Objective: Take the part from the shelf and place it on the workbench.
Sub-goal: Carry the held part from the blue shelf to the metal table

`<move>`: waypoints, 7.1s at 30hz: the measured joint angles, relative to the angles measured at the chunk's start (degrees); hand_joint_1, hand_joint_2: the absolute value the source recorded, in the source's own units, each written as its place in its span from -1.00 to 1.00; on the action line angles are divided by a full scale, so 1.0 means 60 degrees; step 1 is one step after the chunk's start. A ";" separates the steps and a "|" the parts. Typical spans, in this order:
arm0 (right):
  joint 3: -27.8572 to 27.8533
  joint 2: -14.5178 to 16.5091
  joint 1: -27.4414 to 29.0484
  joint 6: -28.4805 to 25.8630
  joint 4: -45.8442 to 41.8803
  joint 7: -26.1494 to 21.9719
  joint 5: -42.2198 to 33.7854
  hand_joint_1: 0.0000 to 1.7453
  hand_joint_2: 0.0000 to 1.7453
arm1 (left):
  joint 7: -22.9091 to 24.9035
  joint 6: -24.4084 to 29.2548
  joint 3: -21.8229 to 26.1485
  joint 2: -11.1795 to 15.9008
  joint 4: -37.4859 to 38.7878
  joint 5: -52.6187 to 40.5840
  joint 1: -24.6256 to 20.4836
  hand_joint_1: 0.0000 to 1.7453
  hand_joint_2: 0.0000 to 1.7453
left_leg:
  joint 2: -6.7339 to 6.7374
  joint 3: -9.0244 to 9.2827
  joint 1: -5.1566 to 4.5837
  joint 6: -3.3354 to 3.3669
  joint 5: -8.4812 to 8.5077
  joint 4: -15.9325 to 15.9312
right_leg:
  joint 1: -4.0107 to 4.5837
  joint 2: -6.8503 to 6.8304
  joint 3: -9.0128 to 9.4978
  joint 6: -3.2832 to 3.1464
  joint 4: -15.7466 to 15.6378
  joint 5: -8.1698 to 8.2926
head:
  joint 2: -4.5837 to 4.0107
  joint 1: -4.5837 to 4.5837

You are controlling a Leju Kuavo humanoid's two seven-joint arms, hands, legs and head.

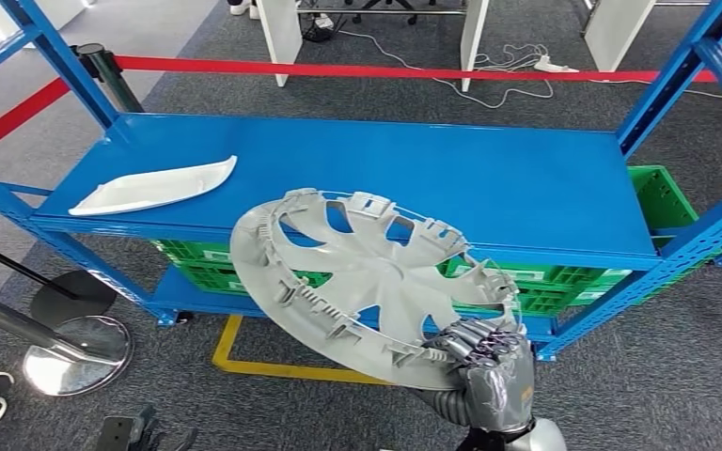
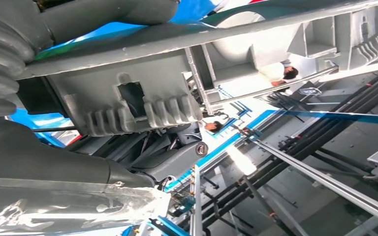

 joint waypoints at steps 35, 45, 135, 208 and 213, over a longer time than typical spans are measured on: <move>-0.1181 0.0929 0.0540 -0.0009 -0.2740 -0.0494 0.1000 1.00 1.00 | 0.0000 0.0433 -0.1255 -0.0022 0.0079 0.0077 -0.0172 -1.00 1.00 | 0.0042 0.0758 -0.0094 0.0314 0.0030 -0.1468 | 0.0077 0.0003 -0.0225 0.0243 -0.0001 0.0347 | 0.0000 0.0007; -0.1207 0.1009 0.0387 -0.0009 -0.2841 -0.0493 0.1002 1.00 1.00 | 0.0000 0.0447 -0.1260 -0.0033 0.0093 0.0225 -0.0238 -1.00 1.00 | 0.0100 -0.0528 -0.0084 0.0482 0.1049 -0.1383 | 0.0025 0.0091 -0.0006 0.0518 0.1774 -0.0827 | 0.0000 0.0061; -0.1857 0.1220 0.0633 -0.0005 -0.3919 -0.0491 0.1008 1.00 1.00 | 0.0000 -0.0102 -0.2402 -0.0392 -0.0479 0.1064 -0.0676 -1.00 1.00 | 0.0553 0.0110 0.0063 0.0470 0.0686 -0.1505 | -0.0148 0.0134 -0.0852 0.0751 0.2229 -0.1095 | 0.0000 0.0508; -0.3627 0.1224 0.2303 -0.0006 -0.6846 0.1658 0.2719 1.00 1.00 | 0.0000 -0.0149 -0.4562 -0.0319 -0.0129 0.1358 -0.0872 -1.00 1.00 | 0.0253 -0.0431 -0.0014 0.0094 -0.0889 0.0535 | -0.0073 0.0148 0.0042 0.0157 0.0030 0.0016 | 0.0000 0.0402; -0.3636 0.1224 0.2302 -0.0005 -0.6881 0.1764 0.2768 1.00 1.00 | 0.0000 -0.0149 -0.4570 -0.0306 -0.0118 0.1344 -0.0857 -1.00 1.00 | -0.0047 -0.0499 -0.0057 0.0310 -0.0327 0.0558 | 0.0014 0.0808 0.0019 0.0112 0.0036 0.0072 | 0.0000 0.0403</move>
